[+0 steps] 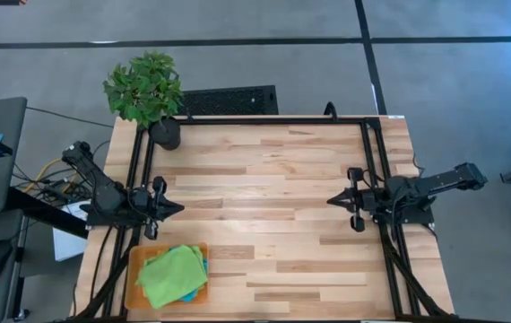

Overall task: Fold microfiber towels
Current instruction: Return to Home Position

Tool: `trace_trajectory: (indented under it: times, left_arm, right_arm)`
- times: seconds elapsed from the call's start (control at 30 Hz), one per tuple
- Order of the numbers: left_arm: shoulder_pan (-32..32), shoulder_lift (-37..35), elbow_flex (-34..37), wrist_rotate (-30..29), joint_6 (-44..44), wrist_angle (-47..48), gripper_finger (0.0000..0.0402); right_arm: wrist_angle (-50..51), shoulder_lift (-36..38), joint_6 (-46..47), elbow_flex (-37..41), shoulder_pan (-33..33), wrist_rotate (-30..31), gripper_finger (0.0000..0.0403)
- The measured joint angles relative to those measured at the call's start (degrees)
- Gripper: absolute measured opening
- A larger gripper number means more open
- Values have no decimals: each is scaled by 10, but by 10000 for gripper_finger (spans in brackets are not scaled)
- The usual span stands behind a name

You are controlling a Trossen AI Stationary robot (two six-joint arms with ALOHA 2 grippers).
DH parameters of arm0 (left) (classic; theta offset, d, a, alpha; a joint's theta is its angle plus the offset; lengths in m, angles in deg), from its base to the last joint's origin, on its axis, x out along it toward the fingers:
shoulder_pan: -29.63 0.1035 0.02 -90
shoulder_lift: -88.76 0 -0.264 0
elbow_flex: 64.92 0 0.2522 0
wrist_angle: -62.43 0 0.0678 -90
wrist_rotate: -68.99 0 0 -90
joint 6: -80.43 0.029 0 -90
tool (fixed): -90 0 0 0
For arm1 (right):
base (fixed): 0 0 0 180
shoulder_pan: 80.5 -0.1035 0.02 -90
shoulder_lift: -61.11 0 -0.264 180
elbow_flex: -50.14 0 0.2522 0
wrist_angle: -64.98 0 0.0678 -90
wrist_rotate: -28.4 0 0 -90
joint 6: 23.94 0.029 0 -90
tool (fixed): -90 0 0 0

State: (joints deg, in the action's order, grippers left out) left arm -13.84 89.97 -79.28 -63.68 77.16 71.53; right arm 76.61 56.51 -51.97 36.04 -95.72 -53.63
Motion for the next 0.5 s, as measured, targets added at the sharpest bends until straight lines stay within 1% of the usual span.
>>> trace_trajectory:
  times: [0.5]
  left_arm:
    - [0,0,0,0,0,0,0]
  right_arm:
    - [0,0,1,0,0,0,31]
